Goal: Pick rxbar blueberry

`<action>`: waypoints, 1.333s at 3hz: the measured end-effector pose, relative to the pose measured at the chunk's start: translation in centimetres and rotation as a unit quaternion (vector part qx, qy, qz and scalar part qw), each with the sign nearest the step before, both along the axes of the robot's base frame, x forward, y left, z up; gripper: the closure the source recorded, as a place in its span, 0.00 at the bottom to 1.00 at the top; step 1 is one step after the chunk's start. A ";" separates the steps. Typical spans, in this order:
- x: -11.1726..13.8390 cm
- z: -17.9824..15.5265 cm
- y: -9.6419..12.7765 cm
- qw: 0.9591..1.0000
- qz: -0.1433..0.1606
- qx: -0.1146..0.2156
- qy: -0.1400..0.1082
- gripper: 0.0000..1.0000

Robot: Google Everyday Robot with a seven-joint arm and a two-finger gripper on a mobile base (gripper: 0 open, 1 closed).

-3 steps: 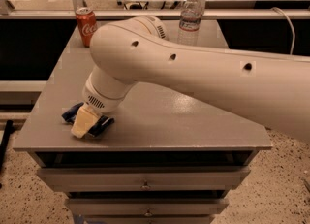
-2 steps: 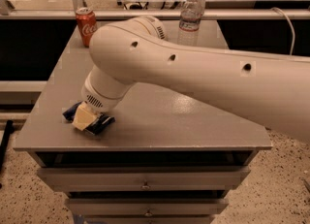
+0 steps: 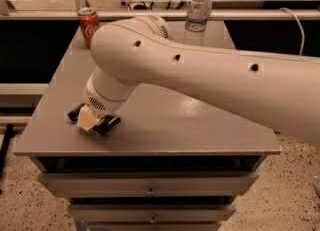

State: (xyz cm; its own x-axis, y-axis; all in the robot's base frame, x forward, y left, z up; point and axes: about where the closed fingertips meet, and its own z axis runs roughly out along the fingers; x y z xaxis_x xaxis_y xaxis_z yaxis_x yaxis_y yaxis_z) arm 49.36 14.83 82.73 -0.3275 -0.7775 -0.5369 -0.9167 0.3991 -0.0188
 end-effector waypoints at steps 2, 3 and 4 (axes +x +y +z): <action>4.8 1.8 -0.2 0.999 0.008 0.040 -0.019 1.00; 8.5 5.4 -1.0 0.996 0.030 0.070 -0.056 1.00; 11.0 9.6 -2.0 0.989 0.046 0.096 -0.101 1.00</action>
Offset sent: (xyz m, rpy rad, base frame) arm 0.1002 -0.0059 0.0547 0.1853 -0.1221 0.0831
